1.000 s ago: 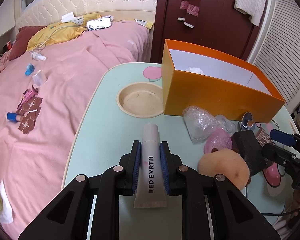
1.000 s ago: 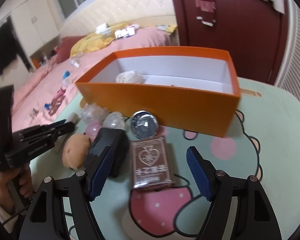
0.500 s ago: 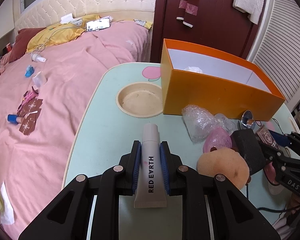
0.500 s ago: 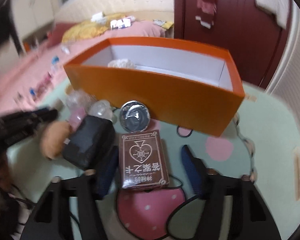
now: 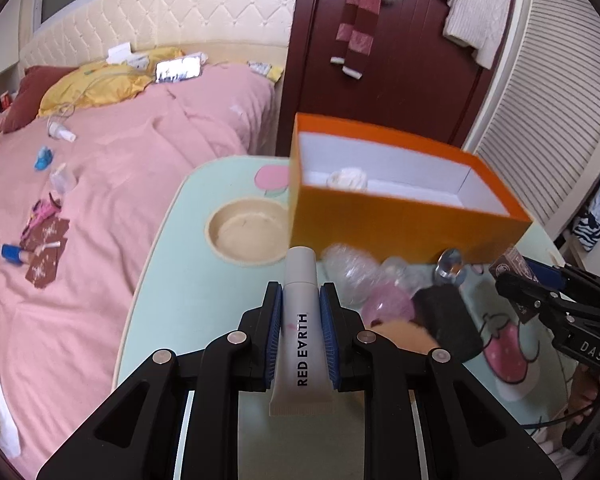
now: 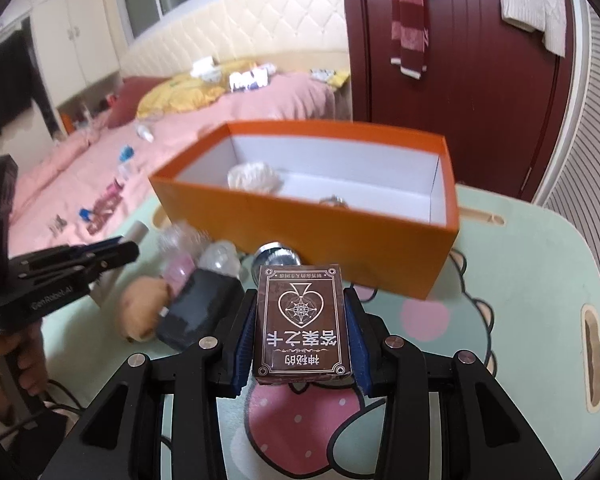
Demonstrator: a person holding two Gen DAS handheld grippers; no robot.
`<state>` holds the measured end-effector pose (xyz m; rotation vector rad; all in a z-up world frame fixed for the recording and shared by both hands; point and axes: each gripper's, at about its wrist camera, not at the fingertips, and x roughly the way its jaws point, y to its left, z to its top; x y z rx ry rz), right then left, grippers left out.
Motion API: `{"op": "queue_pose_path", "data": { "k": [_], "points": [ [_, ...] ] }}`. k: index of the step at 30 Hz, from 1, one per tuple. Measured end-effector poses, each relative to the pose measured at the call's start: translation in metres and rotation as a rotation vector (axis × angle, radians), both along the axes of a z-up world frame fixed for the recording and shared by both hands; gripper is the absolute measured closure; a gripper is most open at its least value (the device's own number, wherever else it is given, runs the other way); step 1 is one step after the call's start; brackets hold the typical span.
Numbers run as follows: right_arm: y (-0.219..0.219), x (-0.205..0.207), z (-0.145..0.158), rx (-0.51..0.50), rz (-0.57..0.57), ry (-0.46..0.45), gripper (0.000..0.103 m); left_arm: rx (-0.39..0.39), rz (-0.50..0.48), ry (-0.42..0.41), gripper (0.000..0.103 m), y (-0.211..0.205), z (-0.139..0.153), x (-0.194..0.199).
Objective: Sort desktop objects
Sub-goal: 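Carry the tube and card box into the orange box and open both grippers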
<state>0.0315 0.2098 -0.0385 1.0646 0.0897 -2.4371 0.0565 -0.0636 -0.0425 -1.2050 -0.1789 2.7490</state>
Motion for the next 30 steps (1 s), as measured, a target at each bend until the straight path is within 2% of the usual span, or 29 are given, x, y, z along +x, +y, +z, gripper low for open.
{"op": "queue_pose_path", "data": {
  "k": [4, 12, 18, 23, 30],
  "points": [
    [0.000, -0.006, 0.012, -0.017, 0.008, 0.022, 0.064, 0.035, -0.008, 0.030, 0.082, 0.002, 0.019, -0.008],
    [-0.004, -0.033, 0.038, -0.041, -0.003, 0.090, 0.064, 0.011, -0.063, 0.077, 0.082, 0.021, 0.040, -0.052],
    [-0.006, -0.062, 0.041, -0.056, -0.040, 0.092, 0.064, -0.006, -0.104, 0.110, 0.082, 0.035, 0.056, -0.086],
    [-0.004, -0.082, 0.032, -0.084, -0.060, 0.044, 0.064, -0.007, -0.126, 0.073, 0.082, 0.046, 0.045, -0.110],
    [-0.003, -0.096, 0.020, -0.080, -0.057, 0.007, 0.063, -0.005, -0.142, 0.016, 0.082, 0.054, 0.026, -0.120]
  ]
}}
